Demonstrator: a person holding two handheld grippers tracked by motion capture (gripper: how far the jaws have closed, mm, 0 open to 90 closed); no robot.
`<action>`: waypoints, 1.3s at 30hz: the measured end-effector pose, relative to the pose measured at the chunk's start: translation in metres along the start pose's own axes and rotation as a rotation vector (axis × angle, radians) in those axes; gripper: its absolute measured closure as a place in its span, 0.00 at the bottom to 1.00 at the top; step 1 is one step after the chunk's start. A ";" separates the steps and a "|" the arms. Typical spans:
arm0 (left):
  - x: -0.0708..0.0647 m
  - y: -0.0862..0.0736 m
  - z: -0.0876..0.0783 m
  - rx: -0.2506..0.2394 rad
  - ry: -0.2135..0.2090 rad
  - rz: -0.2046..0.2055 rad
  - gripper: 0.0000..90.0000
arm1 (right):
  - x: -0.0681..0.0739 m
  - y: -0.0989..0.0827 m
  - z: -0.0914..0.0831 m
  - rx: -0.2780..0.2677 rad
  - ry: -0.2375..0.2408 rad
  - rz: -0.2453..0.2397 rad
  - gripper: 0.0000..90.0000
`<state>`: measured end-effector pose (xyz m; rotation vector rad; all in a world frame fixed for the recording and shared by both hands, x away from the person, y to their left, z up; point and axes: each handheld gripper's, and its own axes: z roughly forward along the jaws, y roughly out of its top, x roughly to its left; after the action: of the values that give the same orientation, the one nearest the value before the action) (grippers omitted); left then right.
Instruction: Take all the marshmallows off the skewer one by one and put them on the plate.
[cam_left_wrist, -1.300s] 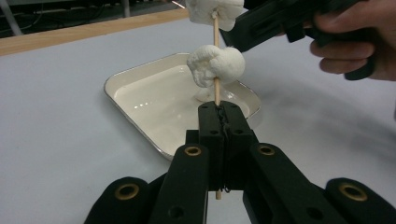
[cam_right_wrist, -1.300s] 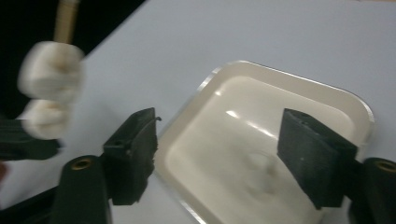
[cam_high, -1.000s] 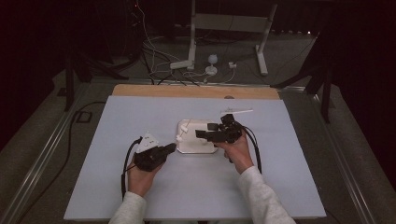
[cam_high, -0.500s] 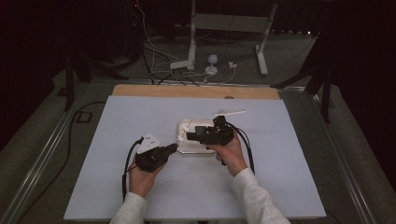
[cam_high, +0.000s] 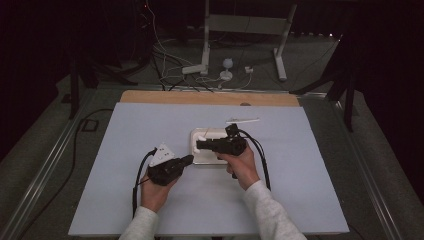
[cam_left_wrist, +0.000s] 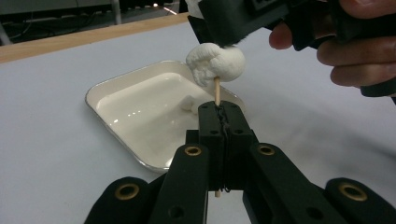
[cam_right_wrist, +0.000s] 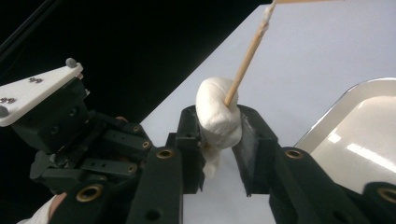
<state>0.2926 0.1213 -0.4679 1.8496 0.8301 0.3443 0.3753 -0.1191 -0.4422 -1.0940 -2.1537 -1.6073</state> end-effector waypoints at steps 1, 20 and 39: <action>0.000 0.000 0.000 -0.001 -0.001 0.003 1.00 | 0.001 0.000 -0.001 -0.008 -0.004 -0.001 0.83; 0.000 -0.005 -0.002 0.005 -0.027 0.060 1.00 | -0.002 0.019 -0.036 -0.103 -0.063 -0.027 0.87; 0.008 -0.013 -0.004 0.070 0.035 0.068 1.00 | -0.009 0.031 -0.060 -0.235 -0.087 0.006 0.89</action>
<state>0.2911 0.1319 -0.4786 1.9448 0.8133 0.3963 0.3884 -0.1733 -0.4031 -1.2571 -2.0489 -1.8807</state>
